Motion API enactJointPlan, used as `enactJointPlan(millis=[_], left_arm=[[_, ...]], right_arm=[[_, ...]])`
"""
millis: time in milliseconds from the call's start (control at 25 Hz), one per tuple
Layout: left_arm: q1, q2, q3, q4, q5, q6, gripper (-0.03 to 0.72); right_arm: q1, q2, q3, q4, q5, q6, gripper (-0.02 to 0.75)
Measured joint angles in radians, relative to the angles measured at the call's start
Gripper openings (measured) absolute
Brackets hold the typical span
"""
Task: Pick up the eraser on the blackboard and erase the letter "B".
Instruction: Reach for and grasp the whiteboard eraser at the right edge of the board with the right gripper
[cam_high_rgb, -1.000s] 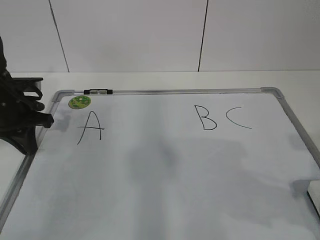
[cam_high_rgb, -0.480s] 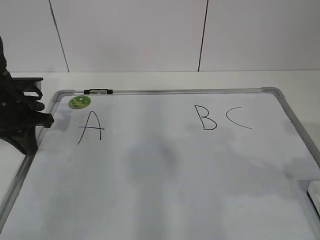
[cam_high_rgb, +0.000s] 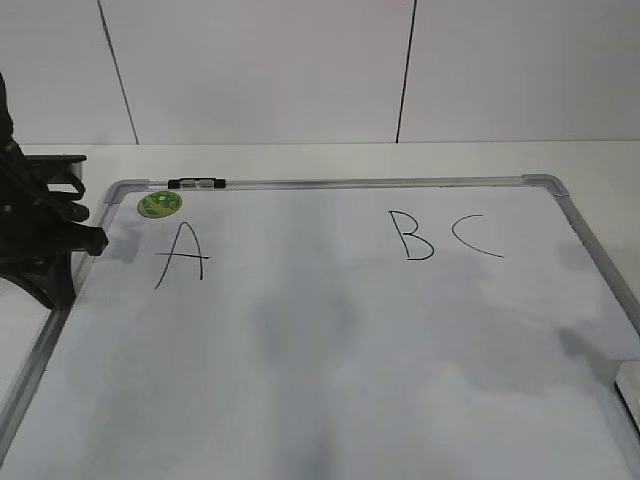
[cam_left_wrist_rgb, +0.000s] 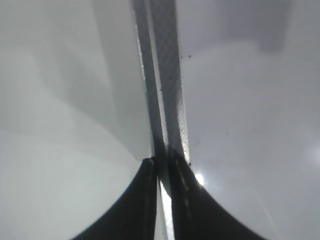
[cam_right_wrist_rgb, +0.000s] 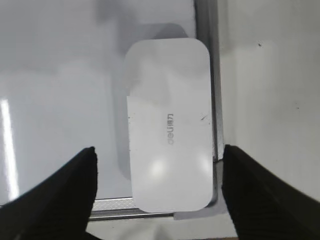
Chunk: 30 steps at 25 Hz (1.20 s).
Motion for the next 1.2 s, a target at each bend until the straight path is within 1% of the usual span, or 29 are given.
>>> enactJointPlan(millis=[160,440,720,960,1120,1200], left_arm=[[0.000,0.000,0.000,0.000,0.000,0.000,0.037],[0.000,0.000,0.000,0.000,0.002,0.000,0.038],[0.000,0.000,-0.001,0.000,0.006,0.000,0.039],[0.000,0.000,-0.001,0.000,0.007,0.000,0.040],[0.000,0.000,-0.001,0.000,0.009,0.000,0.040],[0.000,0.000,-0.001,0.000,0.009,0.000,0.040]], right_arm=[[0.000,0.073,0.000,-0.047,-0.016,0.032,0.598],[0.000,0.165,0.000,-0.054,-0.047,0.056,0.594],[0.000,0.179,0.000,-0.058,-0.056,0.056,0.593],[0.000,0.179,0.000,-0.094,-0.046,0.071,0.592],[-0.030,0.179,0.000,-0.099,-0.046,0.074,0.589],[-0.066,0.179,0.000,-0.099,-0.046,0.075,0.588]])
